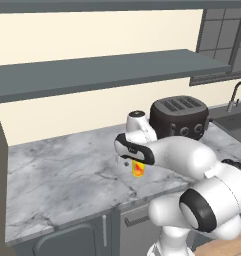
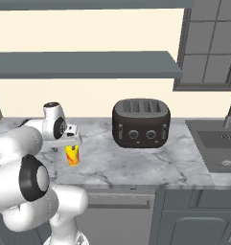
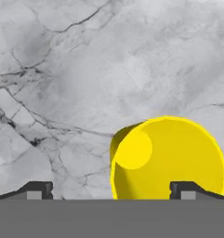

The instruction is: Place the pitcher and cup on the dining counter for serving.

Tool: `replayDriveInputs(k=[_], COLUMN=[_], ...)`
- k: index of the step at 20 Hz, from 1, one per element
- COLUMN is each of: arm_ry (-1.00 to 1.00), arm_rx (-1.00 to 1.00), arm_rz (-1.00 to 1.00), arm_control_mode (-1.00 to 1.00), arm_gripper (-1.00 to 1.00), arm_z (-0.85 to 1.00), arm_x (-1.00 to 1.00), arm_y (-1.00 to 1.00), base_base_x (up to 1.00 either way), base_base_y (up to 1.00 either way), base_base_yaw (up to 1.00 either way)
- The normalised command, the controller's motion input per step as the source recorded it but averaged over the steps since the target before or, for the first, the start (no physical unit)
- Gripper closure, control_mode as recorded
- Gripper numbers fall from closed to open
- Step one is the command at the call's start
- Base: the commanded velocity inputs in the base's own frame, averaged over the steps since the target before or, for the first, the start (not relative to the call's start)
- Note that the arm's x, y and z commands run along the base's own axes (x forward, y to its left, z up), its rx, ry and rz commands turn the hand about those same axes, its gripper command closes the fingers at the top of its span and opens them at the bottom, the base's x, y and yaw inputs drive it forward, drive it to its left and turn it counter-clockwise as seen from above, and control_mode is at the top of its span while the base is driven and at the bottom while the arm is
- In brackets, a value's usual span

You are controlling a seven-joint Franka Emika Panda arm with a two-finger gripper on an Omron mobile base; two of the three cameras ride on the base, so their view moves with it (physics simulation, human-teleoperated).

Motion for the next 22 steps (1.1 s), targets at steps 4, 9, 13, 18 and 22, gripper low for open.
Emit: replayDriveInputs(k=[4,9,13,18,22], arm_ry=[0.03,0.03,0.00,0.00,0.00], arm_rx=[-0.07,-0.06,-0.01,0.00,0.00], arm_rz=[0.00,0.00,0.00,0.00,0.00], arm_control_mode=[-1.00,-1.00,-1.00,-1.00,-1.00], arm_gripper=[-1.00,1.00,1.00,1.00,1.00], arm_z=[-0.32,-0.34,-0.12,0.00,0.00], arm_x=[0.00,0.01,0.00,0.00,0.00], arm_y=[0.00,0.00,0.00,0.00,0.00], base_base_x=[0.00,0.00,0.00,0.00,0.00], base_base_y=[0.00,0.00,0.00,0.00,0.00], base_base_yaw=[0.00,0.00,0.00,0.00,0.00])
